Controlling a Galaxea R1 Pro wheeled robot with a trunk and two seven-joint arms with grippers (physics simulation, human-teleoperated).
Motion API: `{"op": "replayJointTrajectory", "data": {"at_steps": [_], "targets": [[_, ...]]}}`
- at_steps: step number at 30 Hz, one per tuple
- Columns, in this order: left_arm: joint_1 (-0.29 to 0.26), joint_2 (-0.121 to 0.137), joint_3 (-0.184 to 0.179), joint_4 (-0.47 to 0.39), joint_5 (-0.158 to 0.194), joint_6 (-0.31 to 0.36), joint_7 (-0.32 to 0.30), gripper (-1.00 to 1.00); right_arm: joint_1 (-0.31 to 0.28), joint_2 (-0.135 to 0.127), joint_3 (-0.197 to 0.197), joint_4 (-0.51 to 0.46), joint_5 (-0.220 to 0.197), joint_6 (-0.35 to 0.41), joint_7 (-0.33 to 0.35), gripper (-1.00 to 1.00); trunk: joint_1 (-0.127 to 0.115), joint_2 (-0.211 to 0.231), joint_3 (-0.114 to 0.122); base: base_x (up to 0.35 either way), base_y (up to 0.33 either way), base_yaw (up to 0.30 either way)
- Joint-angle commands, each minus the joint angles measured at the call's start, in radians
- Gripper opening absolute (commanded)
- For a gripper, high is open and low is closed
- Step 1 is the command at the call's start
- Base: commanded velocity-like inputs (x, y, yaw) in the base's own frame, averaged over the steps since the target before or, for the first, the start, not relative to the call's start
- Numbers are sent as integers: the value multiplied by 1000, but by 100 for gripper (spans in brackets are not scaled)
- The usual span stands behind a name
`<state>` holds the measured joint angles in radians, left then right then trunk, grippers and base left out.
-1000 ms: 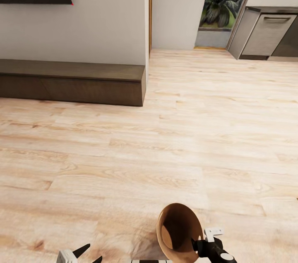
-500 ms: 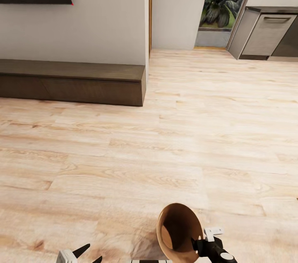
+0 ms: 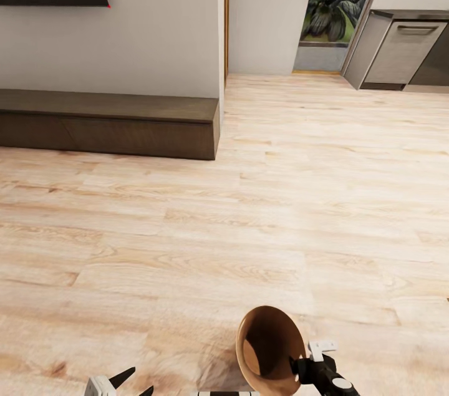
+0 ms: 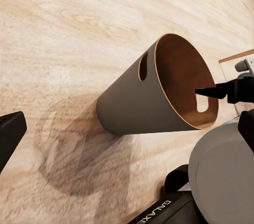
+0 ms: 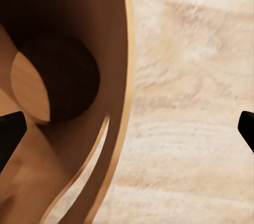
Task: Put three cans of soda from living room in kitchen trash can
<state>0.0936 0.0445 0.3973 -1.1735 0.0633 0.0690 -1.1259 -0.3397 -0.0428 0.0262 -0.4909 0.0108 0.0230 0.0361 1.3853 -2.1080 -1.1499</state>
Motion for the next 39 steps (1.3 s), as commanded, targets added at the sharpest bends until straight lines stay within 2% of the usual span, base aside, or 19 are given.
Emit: {"op": "replayJointTrajectory", "data": {"at_steps": [1, 5, 10, 17, 39], "targets": [[0, 0, 0, 0, 0, 0, 0, 100, -1, 0, 0, 0, 0, 0, 0, 100, 0, 0, 0, 0, 0, 0], [0, 0, 0, 0, 0, 0, 0, 100, -15, 0, 0, 6, 1, 3, -6, 100, 0, 0, 0, 0, 0, 0], [0, 0, 0, 0, 0, 0, 1, 100, -28, 1, 0, 15, 1, 61, -8, 100, 0, 0, 0, 0, 0, 0], [0, 0, 0, 0, 0, 0, 1, 100, -39, 1, 0, 24, 0, 87, -9, 100, 0, 0, 0, 0, 0, 0], [0, 1, 0, 0, 0, 0, 1, 100, -47, 4, 0, 38, 0, 89, -8, 100, 0, 0, -1, 0, 0, 0]]}}
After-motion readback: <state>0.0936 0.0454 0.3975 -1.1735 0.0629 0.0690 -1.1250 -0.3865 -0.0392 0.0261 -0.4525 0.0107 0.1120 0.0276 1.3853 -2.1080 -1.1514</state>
